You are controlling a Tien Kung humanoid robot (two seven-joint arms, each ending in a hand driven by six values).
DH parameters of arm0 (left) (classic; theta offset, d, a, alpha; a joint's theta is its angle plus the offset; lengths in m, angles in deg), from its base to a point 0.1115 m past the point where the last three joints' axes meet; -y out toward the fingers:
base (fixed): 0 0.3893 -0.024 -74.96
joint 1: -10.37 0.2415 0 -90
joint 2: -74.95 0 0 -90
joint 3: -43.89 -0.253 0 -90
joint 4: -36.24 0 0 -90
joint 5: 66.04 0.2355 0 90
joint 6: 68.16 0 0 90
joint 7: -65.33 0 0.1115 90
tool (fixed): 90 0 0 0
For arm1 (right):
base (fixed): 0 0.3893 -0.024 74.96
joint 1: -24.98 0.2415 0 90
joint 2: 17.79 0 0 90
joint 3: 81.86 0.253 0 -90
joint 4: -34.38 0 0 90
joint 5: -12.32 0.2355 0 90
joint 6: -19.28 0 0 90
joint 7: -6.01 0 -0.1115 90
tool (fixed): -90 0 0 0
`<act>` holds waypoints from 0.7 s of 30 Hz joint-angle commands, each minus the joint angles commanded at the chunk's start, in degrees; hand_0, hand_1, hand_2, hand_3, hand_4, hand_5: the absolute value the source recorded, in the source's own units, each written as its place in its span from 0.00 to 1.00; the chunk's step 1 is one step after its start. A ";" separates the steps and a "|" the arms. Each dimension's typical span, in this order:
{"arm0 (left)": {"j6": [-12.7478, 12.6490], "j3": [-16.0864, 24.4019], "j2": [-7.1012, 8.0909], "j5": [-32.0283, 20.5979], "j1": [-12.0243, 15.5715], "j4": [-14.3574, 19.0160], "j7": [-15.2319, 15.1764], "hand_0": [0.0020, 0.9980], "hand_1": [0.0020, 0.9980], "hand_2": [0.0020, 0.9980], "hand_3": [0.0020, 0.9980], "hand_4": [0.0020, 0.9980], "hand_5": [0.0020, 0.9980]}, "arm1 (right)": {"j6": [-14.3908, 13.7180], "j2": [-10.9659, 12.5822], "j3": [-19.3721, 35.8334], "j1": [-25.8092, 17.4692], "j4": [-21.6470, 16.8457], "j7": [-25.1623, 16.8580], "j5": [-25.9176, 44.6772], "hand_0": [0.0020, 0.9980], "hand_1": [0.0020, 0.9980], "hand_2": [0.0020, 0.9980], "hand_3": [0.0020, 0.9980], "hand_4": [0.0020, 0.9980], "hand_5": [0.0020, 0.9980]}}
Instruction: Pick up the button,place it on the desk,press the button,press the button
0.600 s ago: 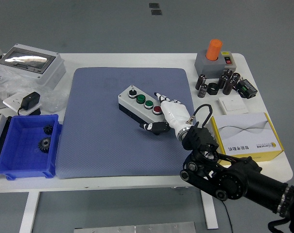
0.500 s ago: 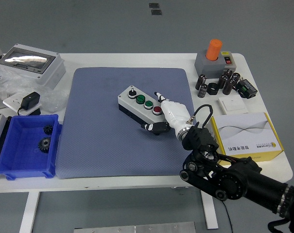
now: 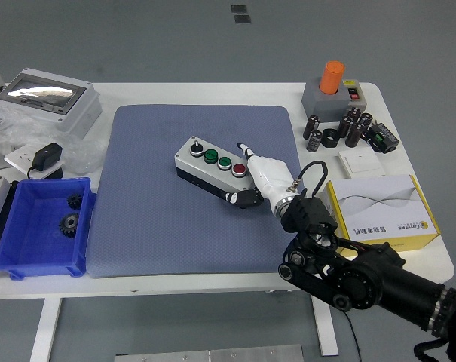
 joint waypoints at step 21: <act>-0.34 0.38 0.07 0.45 0.13 -0.75 -2.48 0.70 0.67 0.66 0.78 0.64 0.69 | 2.25 0.24 1.63 -0.31 -0.52 -0.06 -2.58 0.13 0.32 0.38 0.45 0.34 0.00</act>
